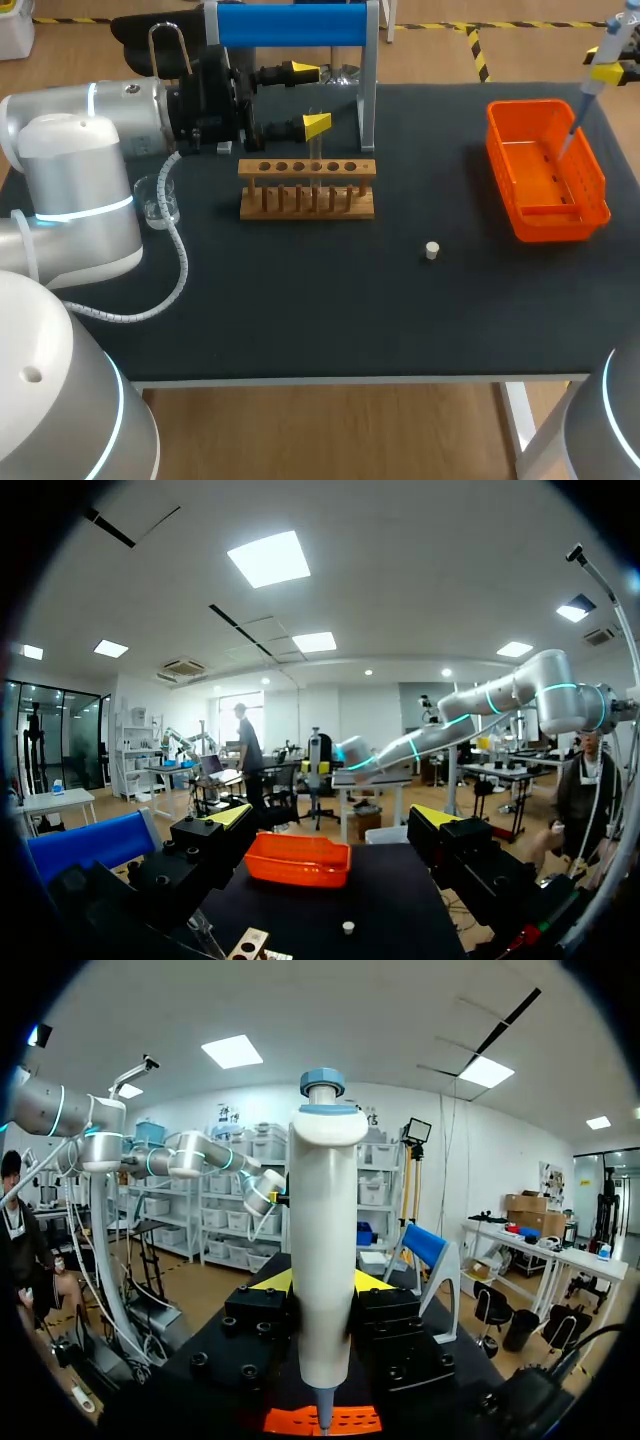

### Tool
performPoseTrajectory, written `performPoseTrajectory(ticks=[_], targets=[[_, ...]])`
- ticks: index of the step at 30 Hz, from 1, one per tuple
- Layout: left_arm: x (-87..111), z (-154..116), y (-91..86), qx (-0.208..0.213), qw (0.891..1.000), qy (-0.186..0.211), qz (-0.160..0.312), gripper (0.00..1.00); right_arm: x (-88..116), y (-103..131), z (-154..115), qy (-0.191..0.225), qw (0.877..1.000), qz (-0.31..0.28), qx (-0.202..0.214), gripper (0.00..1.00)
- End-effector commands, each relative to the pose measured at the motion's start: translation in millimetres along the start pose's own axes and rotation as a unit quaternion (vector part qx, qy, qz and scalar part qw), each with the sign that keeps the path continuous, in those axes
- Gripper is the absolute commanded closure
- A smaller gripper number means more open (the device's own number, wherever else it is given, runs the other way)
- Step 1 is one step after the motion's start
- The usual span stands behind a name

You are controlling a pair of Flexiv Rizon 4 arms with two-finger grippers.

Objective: Invert the test tube, pick up the pipette, mount the tip to pipette, aspirate from beaker and dispense into the tube, eject the tip, return the pipette, and cap with the stopper.

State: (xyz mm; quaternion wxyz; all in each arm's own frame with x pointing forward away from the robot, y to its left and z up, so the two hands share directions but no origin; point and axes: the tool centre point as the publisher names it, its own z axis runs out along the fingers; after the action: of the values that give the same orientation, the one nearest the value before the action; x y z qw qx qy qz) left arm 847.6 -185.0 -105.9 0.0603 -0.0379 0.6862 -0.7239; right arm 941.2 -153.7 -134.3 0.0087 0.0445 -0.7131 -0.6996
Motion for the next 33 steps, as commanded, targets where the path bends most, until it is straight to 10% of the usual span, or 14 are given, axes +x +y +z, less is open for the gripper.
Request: performPoseTrajectory(ticks=[1, 33], targets=[[-1.4, 2.1, 0.6, -0.001, 1.0, -0.008, 0.002, 0.0, 0.9, 1.3, 0.4, -0.001, 1.0, 0.0, 0.002, 1.0], [-22.0, 208.2, -49.1, -0.047, 0.998, 0.03, 0.02, 0.0, 0.9, 1.3, 0.4, -0.001, 1.0, 0.0, 0.002, 1.0]])
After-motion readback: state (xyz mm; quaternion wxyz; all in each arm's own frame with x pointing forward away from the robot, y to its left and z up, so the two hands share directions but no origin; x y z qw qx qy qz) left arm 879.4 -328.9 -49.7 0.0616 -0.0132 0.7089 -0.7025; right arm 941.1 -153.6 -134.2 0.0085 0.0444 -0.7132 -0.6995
